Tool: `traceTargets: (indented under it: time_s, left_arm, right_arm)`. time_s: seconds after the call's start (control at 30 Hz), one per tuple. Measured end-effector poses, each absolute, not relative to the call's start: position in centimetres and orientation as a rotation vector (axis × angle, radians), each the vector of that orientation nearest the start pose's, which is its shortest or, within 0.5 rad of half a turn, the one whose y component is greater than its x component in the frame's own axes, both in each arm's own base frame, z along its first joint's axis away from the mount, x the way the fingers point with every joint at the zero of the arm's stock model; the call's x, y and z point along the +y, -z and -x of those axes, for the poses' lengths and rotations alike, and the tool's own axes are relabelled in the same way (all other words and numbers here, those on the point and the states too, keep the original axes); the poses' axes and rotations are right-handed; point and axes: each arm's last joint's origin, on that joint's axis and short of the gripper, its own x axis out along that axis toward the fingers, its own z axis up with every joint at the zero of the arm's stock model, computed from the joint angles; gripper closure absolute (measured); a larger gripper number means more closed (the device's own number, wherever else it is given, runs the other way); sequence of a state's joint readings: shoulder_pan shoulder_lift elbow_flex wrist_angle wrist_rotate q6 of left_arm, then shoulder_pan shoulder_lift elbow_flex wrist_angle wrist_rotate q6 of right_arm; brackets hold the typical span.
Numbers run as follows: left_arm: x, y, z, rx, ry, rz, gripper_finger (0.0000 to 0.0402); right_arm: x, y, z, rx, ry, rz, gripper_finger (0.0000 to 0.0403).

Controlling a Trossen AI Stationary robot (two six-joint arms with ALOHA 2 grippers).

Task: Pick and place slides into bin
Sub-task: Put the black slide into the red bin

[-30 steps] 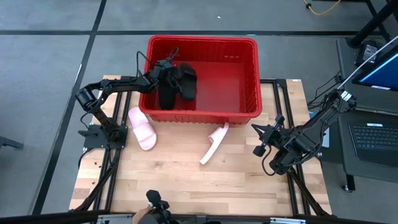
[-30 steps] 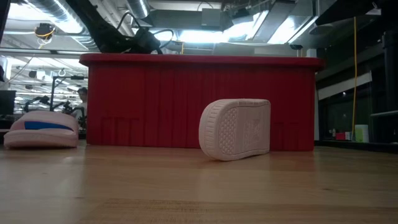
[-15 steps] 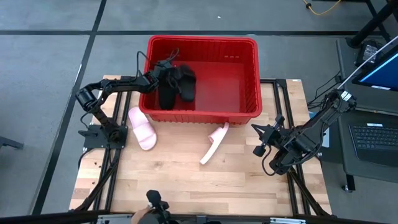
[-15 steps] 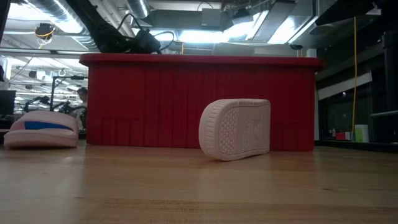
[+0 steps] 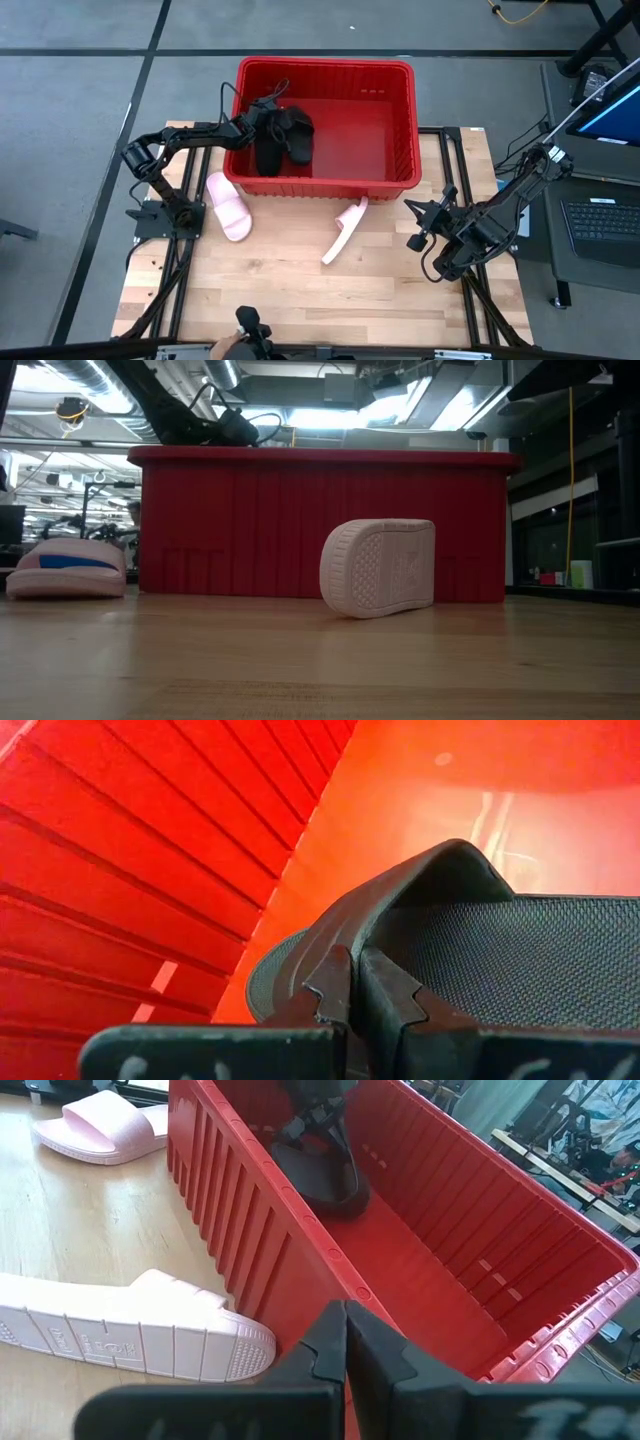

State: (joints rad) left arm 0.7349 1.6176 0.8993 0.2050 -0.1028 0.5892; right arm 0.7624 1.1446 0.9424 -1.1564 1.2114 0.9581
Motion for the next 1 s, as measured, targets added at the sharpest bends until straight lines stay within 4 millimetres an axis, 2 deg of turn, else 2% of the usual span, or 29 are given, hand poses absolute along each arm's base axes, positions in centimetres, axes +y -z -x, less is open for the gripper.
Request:
traceTargets:
  time_s: [0.57,1.0]
  left_arm:
    - [23.2,-20.7,-25.2,0.677,-0.640,-0.391,0.0399]
    - [23.9,-22.1,-26.1,0.655,-0.629,-0.394,0.0399]
  right_arm:
    - [10.4,-27.7,-14.8,0.469,0.645,0.242,0.0393]
    - [10.4,-27.8,-14.8,0.466,0.645,0.261,0.0393]
